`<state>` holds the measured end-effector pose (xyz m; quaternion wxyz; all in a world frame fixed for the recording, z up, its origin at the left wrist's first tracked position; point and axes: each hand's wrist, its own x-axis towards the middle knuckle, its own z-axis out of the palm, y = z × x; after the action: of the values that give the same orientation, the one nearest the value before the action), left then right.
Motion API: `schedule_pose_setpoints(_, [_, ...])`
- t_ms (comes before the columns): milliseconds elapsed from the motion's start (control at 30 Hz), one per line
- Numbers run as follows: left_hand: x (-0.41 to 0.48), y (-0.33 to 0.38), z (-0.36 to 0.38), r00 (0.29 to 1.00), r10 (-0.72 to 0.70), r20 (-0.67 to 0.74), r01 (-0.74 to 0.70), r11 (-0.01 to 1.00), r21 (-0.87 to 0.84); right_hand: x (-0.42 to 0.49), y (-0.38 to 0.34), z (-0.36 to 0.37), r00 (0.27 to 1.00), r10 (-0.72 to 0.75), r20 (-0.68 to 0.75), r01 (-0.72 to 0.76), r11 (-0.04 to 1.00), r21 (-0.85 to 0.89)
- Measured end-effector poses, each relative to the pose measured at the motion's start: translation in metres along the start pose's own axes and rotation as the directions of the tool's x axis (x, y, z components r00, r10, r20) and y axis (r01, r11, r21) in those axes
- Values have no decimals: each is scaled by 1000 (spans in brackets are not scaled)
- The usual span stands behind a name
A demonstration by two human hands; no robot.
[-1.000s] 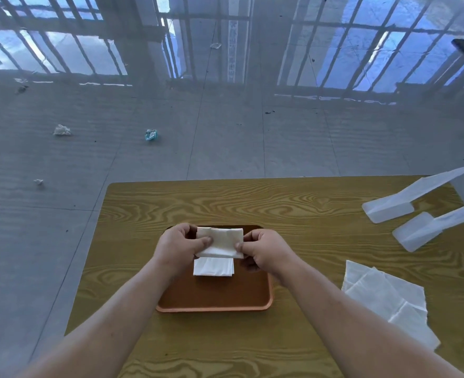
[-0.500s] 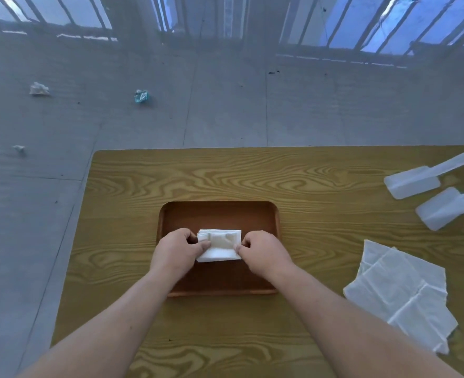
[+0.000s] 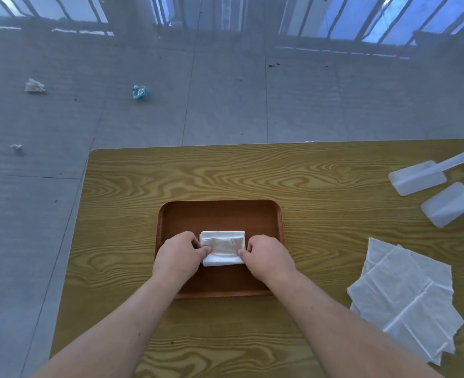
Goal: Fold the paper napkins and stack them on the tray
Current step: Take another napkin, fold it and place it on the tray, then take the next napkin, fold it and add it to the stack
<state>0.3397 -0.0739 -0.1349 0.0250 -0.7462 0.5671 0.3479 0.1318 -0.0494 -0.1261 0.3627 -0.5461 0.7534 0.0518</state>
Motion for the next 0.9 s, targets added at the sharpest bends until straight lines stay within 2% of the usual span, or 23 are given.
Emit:
schedule_pose_setpoints(133, [-4, 5, 0, 1000, 7, -24, -6, 1000, 27, -3, -4, 1, 1000, -10, -19, 9, 999, -43])
schedule_pose_setpoints(233, [-9, 14, -2, 997, 47, -66, -39, 992, 123, -12, -3, -1, 992, -98, -74, 92, 993, -77])
schedule_pose_setpoints(333, [-20, 38, 0, 982, 164, -97, -148, 977, 154, -29, 15, -13, 968, -178, -178, 180, 984, -4])
schedule_pose_setpoints(433, [-34, 78, 11, 954, 293, -65, -284, 952, 119, -49, 55, -29, 941, -174, -289, 201, 977, 66])
schedule_pose_setpoints(533, [-50, 132, 38, 900, 435, 20, -435, 894, 107, -67, 118, -48, 926, -104, -363, 157, 980, 119])
schedule_pose_setpoints(633, [-67, 188, 71, 838, 527, 141, -542, 832, 120, -86, 185, -62, 914, 23, -406, 41, 988, 150])
schedule_pose_setpoints(767, [-90, 244, 118, 790, 545, 282, -592, 798, 117, -113, 265, -69, 890, 174, -422, -103, 977, 185])
schedule_pose_setpoints(900, [-107, 281, 156, 765, 543, 346, -624, 759, 187, -134, 325, -67, 884, 266, -384, -182, 953, 241])
